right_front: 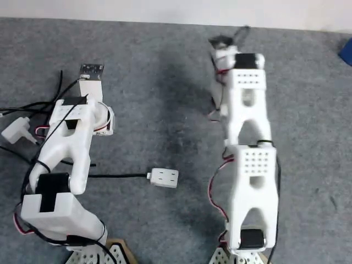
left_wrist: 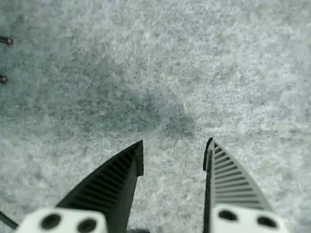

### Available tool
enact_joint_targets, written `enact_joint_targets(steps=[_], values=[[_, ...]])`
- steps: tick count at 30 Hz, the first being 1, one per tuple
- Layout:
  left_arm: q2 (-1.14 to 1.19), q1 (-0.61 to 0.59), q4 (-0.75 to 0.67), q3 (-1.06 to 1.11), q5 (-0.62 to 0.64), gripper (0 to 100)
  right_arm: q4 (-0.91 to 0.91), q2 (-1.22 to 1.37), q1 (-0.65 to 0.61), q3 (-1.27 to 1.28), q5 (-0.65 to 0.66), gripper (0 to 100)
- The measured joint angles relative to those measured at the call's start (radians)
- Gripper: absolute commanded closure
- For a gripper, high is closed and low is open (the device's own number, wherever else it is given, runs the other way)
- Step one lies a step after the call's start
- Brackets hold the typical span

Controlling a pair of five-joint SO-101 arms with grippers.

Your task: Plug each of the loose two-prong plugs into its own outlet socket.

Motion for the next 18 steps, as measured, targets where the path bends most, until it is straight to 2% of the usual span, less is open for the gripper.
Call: enact_joint_targets(steps=[6, 10, 14, 18], values=[[0.0, 0.0, -0.003, 0.0, 0.0, 79, -0.072, -0.238, -0.006, 0.598, -0.044, 99.2], [0.0, 0.0, -0.006, 0.0, 0.0, 79, -0.164, -0.385, -0.049, 0.838, -0.124, 99.2], [0.0, 0.0, -0.006, 0.0, 0.0, 79, -0.247, -0.496, -0.126, 1.088, -0.133, 99.2], [0.0, 0.0, -0.006, 0.0, 0.0, 79, -0.339, -0.554, -0.149, 1.252, -0.13, 98.9]])
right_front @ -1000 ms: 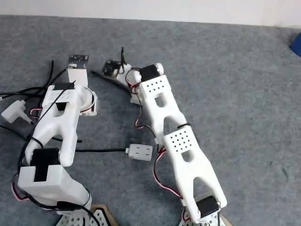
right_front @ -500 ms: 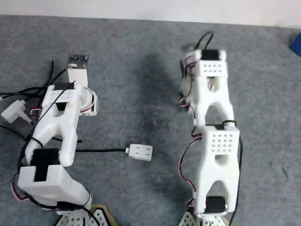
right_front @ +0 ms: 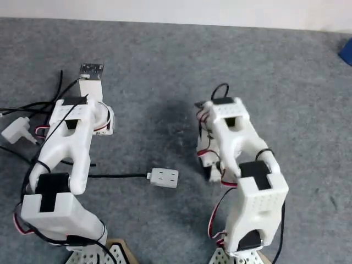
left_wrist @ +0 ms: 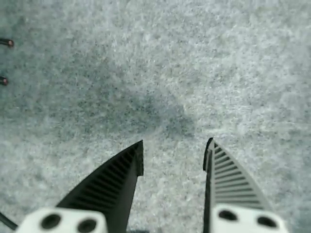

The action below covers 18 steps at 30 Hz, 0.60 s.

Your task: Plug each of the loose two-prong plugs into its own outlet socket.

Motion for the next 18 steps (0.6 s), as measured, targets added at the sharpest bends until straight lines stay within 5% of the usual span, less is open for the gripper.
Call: enact_joint_targets(steps=[18], values=[[0.006, 0.0, 0.0, 0.0, 0.0, 79, -0.055, -0.018, -0.009, 0.034, 0.074, 98.8]])
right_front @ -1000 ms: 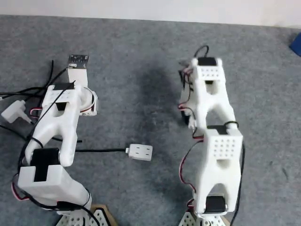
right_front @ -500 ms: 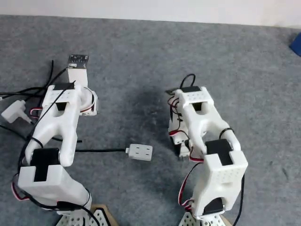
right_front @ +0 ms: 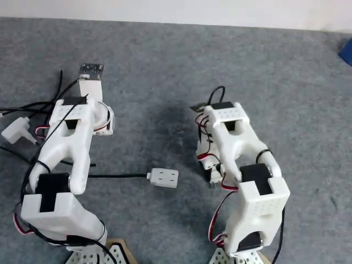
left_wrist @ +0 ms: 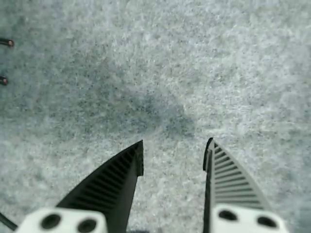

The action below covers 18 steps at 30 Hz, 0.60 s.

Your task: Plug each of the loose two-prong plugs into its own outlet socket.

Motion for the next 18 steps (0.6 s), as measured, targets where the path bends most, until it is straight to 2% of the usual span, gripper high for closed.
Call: enact_joint_targets(steps=[3, 10, 18], values=[[0.038, 0.003, 0.0, -0.003, 0.0, 79, 0.0, 0.0, 0.0, 0.0, 0.0, 96.0], [0.048, 0.011, 0.0, -0.003, 0.0, 79, 0.0, -0.008, -0.025, 0.0, -0.012, 74.8], [0.048, 0.011, 0.0, -0.003, 0.0, 79, 0.002, -0.008, -0.055, 0.002, -0.029, 74.1]])
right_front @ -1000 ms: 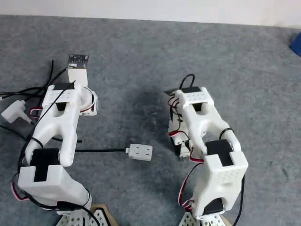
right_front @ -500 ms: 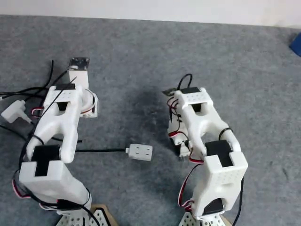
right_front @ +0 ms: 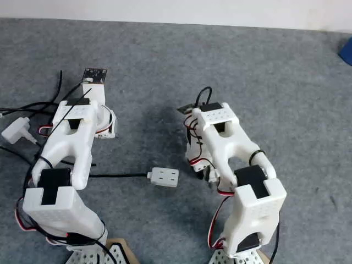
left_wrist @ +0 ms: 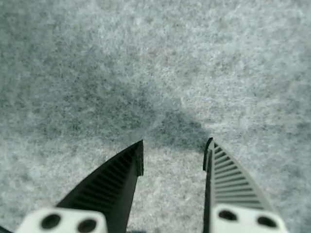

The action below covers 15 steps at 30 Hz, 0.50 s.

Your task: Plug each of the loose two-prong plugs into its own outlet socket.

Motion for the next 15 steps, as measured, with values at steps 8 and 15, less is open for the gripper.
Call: enact_joint_targets(steps=[8, 15], values=[[0.0, 0.0, 0.0, 0.0, 0.0, 79, -0.063, 0.0, -0.003, 0.008, -0.075, 74.2], [0.0, 0.0, 0.0, 0.0, 0.0, 79, -0.141, 0.0, -0.003, 0.009, -0.091, 74.2]])
